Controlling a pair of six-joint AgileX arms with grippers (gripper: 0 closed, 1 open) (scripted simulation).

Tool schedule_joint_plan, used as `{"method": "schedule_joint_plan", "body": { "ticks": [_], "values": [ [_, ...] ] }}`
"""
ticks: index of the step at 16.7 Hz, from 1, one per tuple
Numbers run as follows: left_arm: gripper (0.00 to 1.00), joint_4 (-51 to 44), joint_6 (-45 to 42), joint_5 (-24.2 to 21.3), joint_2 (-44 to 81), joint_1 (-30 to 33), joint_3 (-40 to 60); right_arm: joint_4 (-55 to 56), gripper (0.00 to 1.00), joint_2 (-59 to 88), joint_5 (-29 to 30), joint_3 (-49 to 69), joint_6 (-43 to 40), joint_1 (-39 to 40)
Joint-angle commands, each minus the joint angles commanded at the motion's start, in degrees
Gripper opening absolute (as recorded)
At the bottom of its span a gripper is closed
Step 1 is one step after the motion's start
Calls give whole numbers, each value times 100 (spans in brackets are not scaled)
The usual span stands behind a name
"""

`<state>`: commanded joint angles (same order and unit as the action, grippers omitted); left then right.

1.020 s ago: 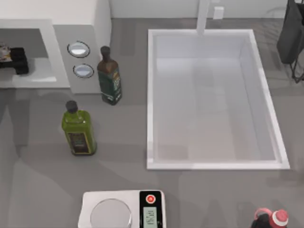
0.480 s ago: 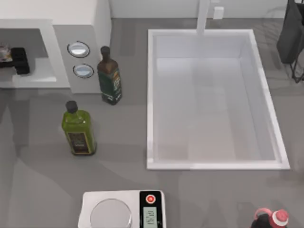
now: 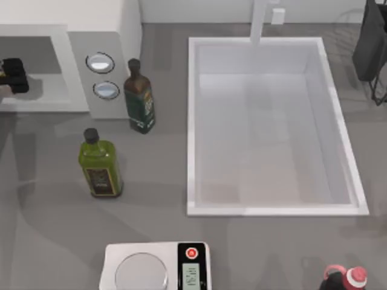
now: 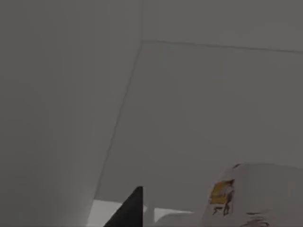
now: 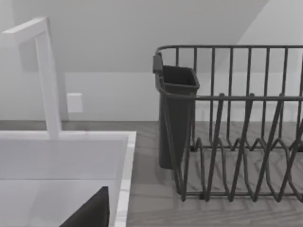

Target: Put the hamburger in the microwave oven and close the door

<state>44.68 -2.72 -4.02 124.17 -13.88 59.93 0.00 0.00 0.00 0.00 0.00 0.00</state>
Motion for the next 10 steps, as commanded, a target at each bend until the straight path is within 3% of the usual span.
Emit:
{"method": "schedule_joint_plan", "body": {
  "ticks": [10],
  "values": [
    [100, 843, -252, -339, -1284, -516, -2629, 0, 100, 0, 0, 0, 0, 0]
  ]
}}
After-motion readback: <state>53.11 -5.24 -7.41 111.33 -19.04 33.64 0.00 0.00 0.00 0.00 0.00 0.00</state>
